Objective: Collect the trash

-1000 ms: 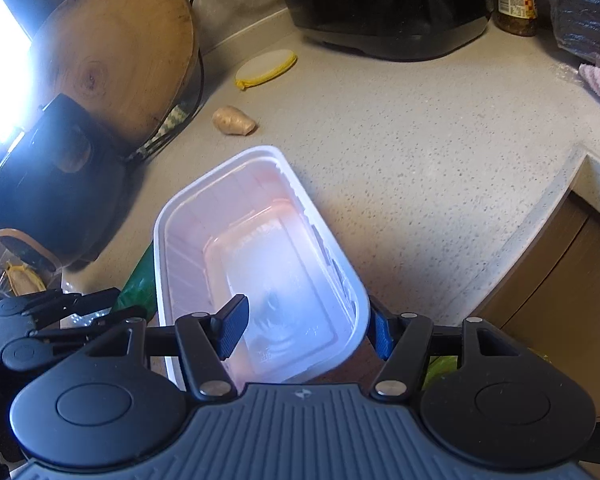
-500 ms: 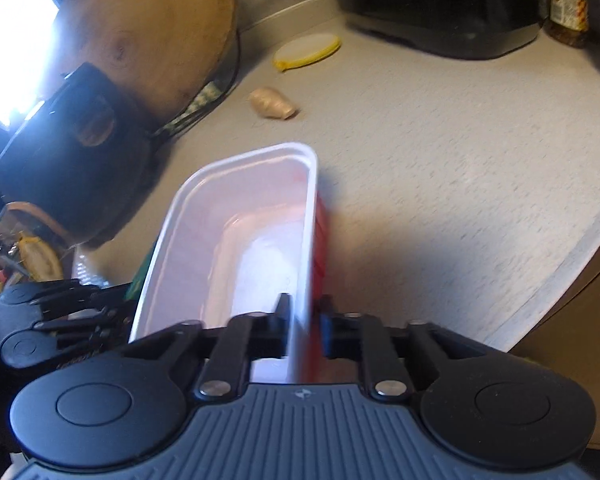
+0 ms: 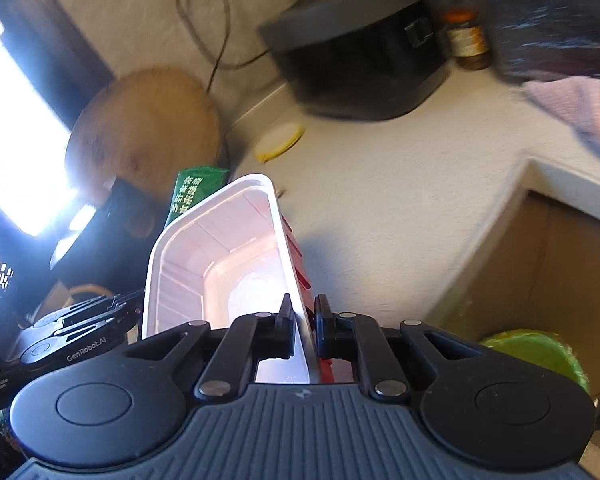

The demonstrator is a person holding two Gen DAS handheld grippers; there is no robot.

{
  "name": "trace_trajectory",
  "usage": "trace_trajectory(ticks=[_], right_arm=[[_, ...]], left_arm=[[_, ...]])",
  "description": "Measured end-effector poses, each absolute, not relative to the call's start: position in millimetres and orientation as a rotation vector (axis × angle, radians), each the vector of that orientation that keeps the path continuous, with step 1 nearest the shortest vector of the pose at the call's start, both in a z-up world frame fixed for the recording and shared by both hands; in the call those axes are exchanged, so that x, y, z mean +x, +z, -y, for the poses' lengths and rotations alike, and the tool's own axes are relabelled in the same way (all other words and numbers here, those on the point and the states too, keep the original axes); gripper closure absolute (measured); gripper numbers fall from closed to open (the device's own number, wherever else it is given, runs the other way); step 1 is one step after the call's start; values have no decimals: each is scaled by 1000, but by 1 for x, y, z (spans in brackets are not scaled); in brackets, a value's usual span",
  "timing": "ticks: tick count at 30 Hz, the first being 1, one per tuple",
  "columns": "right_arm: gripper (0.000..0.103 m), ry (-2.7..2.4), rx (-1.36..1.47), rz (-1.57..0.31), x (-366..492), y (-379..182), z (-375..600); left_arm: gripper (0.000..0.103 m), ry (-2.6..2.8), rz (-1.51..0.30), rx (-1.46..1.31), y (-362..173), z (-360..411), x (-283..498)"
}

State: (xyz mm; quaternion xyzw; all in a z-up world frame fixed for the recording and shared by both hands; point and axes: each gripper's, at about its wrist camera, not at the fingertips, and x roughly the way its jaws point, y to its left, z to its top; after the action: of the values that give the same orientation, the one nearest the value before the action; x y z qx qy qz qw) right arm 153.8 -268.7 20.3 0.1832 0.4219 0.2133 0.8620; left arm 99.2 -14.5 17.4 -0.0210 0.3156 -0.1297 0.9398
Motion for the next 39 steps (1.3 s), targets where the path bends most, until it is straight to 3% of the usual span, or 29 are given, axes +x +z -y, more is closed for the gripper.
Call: trace_trajectory(ticks=[12, 17, 20, 24, 31, 36, 39], right_arm=[[93, -118, 545, -791, 27, 9, 411], [93, -287, 601, -826, -8, -21, 445], [93, -361, 621, -870, -16, -49, 456], [93, -408, 664, -950, -13, -96, 467], [93, -411, 745, -1095, 29, -189, 463], [77, -369, 713, -1154, 83, -239, 444], [77, -363, 662, -1188, 108, -245, 431]], left_arm=[[85, -706, -792, -1, -24, 149, 105], [74, -760, -933, -64, -75, 191, 133], [74, -704, -924, -43, -101, 204, 147], [74, -682, -1002, -67, -117, 217, 168], [74, -659, -993, -110, -87, 191, 166], [74, -584, -1064, -94, -84, 177, 167], [75, -575, -1068, -113, -79, 165, 166]])
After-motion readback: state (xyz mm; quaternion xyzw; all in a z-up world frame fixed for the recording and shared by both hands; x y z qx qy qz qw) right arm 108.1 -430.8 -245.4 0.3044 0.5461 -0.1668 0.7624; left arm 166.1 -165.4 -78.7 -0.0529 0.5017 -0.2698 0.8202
